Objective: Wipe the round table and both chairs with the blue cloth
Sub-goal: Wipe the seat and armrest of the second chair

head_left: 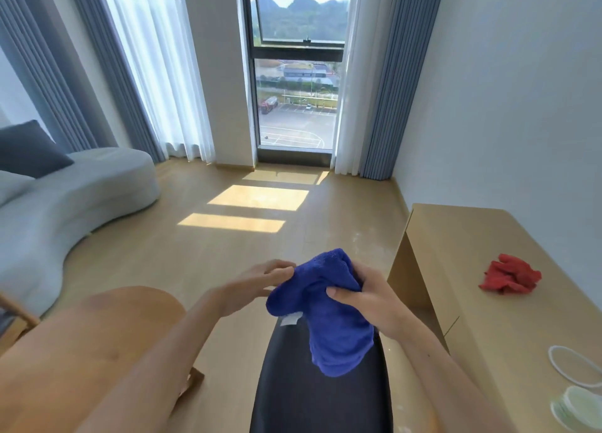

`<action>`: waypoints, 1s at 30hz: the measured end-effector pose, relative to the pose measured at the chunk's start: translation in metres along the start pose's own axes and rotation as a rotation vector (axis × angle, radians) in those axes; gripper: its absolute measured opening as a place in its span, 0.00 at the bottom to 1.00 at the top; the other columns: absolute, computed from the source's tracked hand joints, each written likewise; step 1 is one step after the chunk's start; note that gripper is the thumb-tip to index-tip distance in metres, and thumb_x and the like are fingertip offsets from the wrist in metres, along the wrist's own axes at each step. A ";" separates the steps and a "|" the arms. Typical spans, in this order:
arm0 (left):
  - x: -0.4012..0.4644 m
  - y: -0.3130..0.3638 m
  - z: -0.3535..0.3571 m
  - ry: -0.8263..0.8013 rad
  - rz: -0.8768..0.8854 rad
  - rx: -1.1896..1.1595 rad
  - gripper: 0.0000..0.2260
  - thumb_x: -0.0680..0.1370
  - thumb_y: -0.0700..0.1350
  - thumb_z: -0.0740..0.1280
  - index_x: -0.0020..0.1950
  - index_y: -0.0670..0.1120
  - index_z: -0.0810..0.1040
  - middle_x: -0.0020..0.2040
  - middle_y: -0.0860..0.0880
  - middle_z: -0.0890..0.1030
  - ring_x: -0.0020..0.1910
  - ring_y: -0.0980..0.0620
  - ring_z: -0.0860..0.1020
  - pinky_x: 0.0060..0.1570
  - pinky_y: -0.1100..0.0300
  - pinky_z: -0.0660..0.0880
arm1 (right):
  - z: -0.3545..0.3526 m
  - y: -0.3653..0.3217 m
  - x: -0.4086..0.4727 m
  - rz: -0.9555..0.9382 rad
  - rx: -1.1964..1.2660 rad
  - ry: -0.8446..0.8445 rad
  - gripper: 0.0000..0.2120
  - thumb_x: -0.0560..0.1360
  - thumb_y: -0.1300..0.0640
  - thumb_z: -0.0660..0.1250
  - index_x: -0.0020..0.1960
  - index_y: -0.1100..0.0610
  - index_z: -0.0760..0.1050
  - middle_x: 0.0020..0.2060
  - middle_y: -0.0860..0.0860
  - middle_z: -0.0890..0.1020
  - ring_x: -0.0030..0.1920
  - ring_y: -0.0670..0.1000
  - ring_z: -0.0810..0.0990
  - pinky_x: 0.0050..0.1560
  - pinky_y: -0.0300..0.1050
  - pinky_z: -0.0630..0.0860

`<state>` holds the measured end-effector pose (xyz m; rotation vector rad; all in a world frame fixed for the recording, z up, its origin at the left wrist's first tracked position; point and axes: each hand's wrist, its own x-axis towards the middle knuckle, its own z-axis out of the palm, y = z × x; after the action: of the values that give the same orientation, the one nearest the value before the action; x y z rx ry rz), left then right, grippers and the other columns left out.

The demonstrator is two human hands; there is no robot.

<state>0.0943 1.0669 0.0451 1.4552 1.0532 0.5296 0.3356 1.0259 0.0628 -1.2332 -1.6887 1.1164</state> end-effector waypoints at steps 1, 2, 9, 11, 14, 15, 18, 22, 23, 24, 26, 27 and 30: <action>-0.003 -0.013 0.000 -0.038 -0.002 -0.134 0.24 0.74 0.63 0.65 0.67 0.54 0.73 0.64 0.55 0.78 0.64 0.54 0.75 0.64 0.54 0.72 | 0.001 -0.003 0.002 -0.003 0.029 0.007 0.10 0.76 0.64 0.68 0.56 0.58 0.78 0.48 0.57 0.84 0.52 0.55 0.82 0.59 0.57 0.77; -0.005 -0.023 0.001 -0.056 -0.005 -0.275 0.25 0.74 0.61 0.66 0.69 0.53 0.71 0.66 0.54 0.76 0.66 0.53 0.73 0.65 0.54 0.71 | 0.001 -0.007 0.003 -0.006 0.069 0.016 0.10 0.76 0.64 0.68 0.56 0.56 0.78 0.48 0.55 0.84 0.52 0.54 0.83 0.59 0.56 0.77; 0.005 -0.026 0.019 -0.086 0.042 -0.417 0.21 0.68 0.41 0.74 0.60 0.40 0.75 0.55 0.44 0.82 0.56 0.46 0.79 0.54 0.57 0.75 | -0.006 -0.019 0.010 0.029 0.409 0.122 0.11 0.75 0.58 0.69 0.57 0.58 0.79 0.51 0.57 0.83 0.56 0.58 0.81 0.56 0.52 0.78; 0.007 -0.020 0.015 -0.017 0.039 -0.476 0.23 0.68 0.39 0.74 0.61 0.37 0.75 0.57 0.40 0.81 0.57 0.42 0.79 0.53 0.55 0.76 | -0.013 -0.020 0.010 0.072 0.330 0.172 0.10 0.77 0.55 0.68 0.57 0.55 0.78 0.52 0.54 0.83 0.55 0.56 0.82 0.56 0.53 0.78; 0.010 -0.010 0.008 0.054 0.006 -0.543 0.23 0.69 0.40 0.74 0.63 0.38 0.73 0.59 0.40 0.80 0.56 0.42 0.81 0.49 0.55 0.78 | -0.023 -0.014 0.009 0.161 0.108 0.269 0.07 0.79 0.52 0.64 0.57 0.50 0.76 0.52 0.50 0.83 0.53 0.50 0.81 0.58 0.50 0.78; 0.012 -0.007 0.007 0.073 -0.001 -0.531 0.21 0.71 0.40 0.73 0.62 0.40 0.73 0.57 0.43 0.81 0.54 0.44 0.81 0.47 0.56 0.79 | -0.023 -0.011 0.009 0.197 0.059 0.290 0.07 0.80 0.51 0.63 0.57 0.49 0.75 0.53 0.48 0.82 0.54 0.48 0.80 0.58 0.48 0.77; 0.014 0.000 0.008 0.068 -0.013 -0.446 0.14 0.76 0.40 0.69 0.61 0.44 0.75 0.56 0.47 0.82 0.54 0.47 0.82 0.47 0.58 0.78 | -0.020 0.000 0.007 0.313 0.043 0.329 0.11 0.80 0.48 0.62 0.61 0.49 0.73 0.54 0.46 0.80 0.54 0.47 0.79 0.56 0.48 0.77; 0.012 0.009 0.011 0.155 -0.005 -0.395 0.16 0.78 0.48 0.67 0.58 0.36 0.77 0.54 0.42 0.82 0.52 0.46 0.81 0.51 0.56 0.77 | -0.023 0.007 0.005 0.475 0.308 0.219 0.15 0.73 0.60 0.72 0.59 0.53 0.74 0.52 0.51 0.82 0.52 0.52 0.82 0.43 0.46 0.79; 0.011 0.009 0.010 0.206 -0.008 -0.370 0.18 0.78 0.49 0.67 0.57 0.34 0.77 0.52 0.41 0.82 0.50 0.46 0.80 0.51 0.55 0.75 | -0.024 0.008 0.004 0.487 0.397 0.180 0.20 0.71 0.66 0.73 0.58 0.53 0.73 0.50 0.52 0.83 0.51 0.54 0.83 0.42 0.46 0.80; 0.010 0.009 0.009 0.249 -0.013 -0.340 0.19 0.78 0.49 0.67 0.56 0.32 0.76 0.51 0.39 0.81 0.48 0.46 0.79 0.50 0.54 0.74 | -0.023 0.008 0.004 0.482 0.441 0.169 0.24 0.68 0.72 0.72 0.59 0.54 0.73 0.48 0.53 0.85 0.49 0.55 0.83 0.43 0.47 0.81; 0.008 0.006 0.008 0.315 -0.022 -0.284 0.20 0.78 0.48 0.67 0.55 0.30 0.76 0.50 0.37 0.80 0.46 0.46 0.77 0.49 0.53 0.73 | -0.018 0.010 0.005 0.457 0.400 0.202 0.31 0.66 0.75 0.71 0.62 0.53 0.70 0.45 0.53 0.86 0.48 0.56 0.84 0.49 0.51 0.82; 0.006 0.004 0.007 0.345 -0.022 -0.253 0.19 0.78 0.49 0.67 0.54 0.31 0.76 0.49 0.38 0.80 0.46 0.46 0.77 0.48 0.53 0.73 | -0.015 0.011 0.007 0.444 0.340 0.226 0.33 0.66 0.74 0.72 0.64 0.50 0.68 0.47 0.54 0.85 0.49 0.56 0.84 0.53 0.54 0.81; 0.001 -0.001 0.003 0.464 -0.030 -0.184 0.14 0.77 0.49 0.68 0.55 0.40 0.74 0.49 0.43 0.81 0.48 0.45 0.79 0.50 0.50 0.76 | -0.007 0.014 0.010 0.364 0.202 0.202 0.36 0.68 0.68 0.74 0.67 0.41 0.65 0.56 0.53 0.81 0.55 0.54 0.82 0.57 0.52 0.79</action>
<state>0.0972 1.0657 0.0436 1.1774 1.3456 0.9469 0.3435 1.0393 0.0529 -1.5025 -1.1990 1.2904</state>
